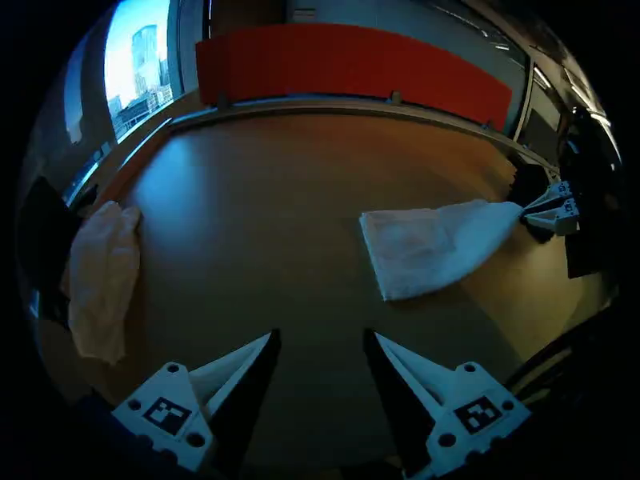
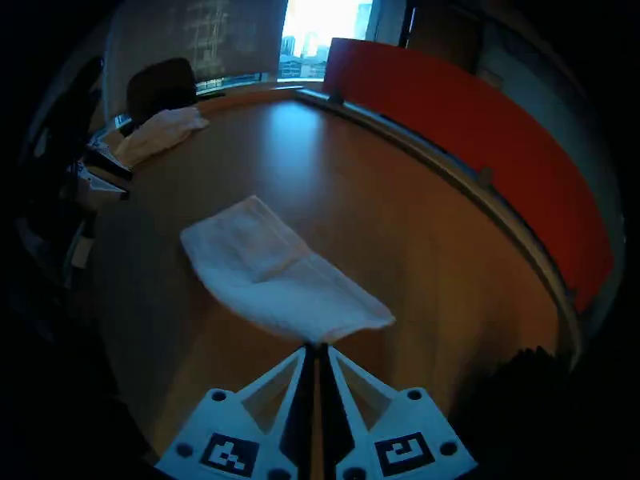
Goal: Fold towel
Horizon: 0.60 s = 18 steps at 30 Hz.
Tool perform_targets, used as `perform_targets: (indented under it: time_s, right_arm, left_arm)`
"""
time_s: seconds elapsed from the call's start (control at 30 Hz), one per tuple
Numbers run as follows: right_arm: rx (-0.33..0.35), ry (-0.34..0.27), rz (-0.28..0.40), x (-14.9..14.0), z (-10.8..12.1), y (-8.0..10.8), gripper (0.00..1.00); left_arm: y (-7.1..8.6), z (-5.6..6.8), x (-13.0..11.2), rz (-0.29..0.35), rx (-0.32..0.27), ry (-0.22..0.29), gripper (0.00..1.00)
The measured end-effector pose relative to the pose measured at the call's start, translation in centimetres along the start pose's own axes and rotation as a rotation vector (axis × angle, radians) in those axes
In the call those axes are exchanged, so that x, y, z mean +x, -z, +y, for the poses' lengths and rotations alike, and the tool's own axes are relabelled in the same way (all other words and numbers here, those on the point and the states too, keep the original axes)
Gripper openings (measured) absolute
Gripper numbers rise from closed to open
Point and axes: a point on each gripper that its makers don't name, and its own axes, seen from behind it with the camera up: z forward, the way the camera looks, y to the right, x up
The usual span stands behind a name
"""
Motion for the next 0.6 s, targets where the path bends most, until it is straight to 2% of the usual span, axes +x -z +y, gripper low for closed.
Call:
perform_targets:
  time_s: [0.17, 0.37, 0.6]
  right_arm:
    - [-0.019, 0.022, 0.001, 0.5, 0.9, 1.1, 0.03]
    - [-0.031, 0.021, 0.016, 1.2, 1.6, 2.1, 0.03]
    - [-0.017, 0.052, 0.023, 2.4, 1.2, 1.9, 0.03]
  left_arm:
    - [0.2, 0.0, 0.3, 0.005, -0.005, 0.001, 0.75]
    - [0.3, 0.0, 0.3, 0.006, -0.005, -0.002, 0.75]
    - [0.6, -0.1, 0.3, 0.010, -0.006, 0.005, 0.75]
